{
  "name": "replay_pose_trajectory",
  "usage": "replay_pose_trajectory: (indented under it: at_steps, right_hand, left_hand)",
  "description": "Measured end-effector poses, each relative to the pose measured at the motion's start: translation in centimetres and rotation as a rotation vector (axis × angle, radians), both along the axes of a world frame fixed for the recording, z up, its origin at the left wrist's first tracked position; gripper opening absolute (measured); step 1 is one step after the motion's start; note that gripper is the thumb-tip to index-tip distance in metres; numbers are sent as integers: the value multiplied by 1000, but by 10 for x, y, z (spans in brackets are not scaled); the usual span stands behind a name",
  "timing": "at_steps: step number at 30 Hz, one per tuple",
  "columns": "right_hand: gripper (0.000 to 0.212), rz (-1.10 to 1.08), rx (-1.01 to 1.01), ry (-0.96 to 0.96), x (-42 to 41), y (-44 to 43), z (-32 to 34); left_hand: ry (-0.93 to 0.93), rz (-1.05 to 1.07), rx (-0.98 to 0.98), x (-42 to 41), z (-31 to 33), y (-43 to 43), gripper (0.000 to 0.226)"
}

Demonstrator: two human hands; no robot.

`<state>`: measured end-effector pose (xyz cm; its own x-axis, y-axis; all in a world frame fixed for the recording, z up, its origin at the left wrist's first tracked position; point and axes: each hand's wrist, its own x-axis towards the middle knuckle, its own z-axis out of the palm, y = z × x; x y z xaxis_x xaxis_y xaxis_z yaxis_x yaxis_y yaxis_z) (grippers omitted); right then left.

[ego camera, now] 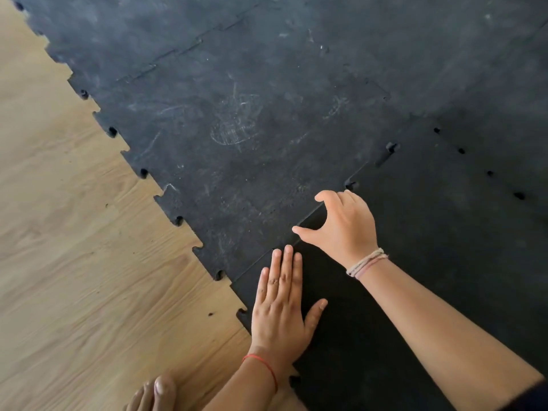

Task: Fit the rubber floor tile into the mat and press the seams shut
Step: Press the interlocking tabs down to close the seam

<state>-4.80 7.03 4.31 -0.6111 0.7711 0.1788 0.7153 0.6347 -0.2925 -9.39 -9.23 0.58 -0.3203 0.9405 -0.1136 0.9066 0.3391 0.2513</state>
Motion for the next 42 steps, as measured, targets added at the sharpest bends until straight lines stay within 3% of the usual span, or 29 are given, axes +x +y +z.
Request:
replay_pose_trajectory:
  at_steps: [4,8,10,13,18,20,25,29,36,39,42]
  right_hand:
    - [56,71,180,167,5,-18,2]
    - [19,-118,214,343,4,-12,7]
    - [30,-203,138,218,11,3,5]
    - [53,-46,13,-48,15,12,-4]
    - [98,174,-122,-213,-14,-14,-19]
    - [95,166,-143,-247,-14,-21,-28]
    - [63,66,-108,-98,-8,-20,-33]
    - [60,-14,-56,15,-5,-22,-36]
    - [54,-7,-6,-34,-6,-16,-40]
    - [66,-17,19,-44,-4,-17,-41]
    - [104,-18,-149,-105,-6,-13,-36]
  left_hand:
    - [-17,15,-5,-3,-3,-20,77]
    - [9,4,-71,-12,-3,-25,77]
    - [12,-4,-103,-11,-1,-23,77]
    - [6,-5,-88,-12,0,-26,77]
    - [-54,335,-35,-9,-2,-28,86]
    - [-51,321,-54,-7,-2,-27,87]
    - [-46,303,-64,-8,-3,-24,85]
    - [-39,220,-46,-12,-5,-14,82]
    - [-54,170,-71,-17,-3,-10,81]
    - [-51,88,-52,-15,-3,-2,81]
    - [-34,51,-37,-11,-2,5,83]
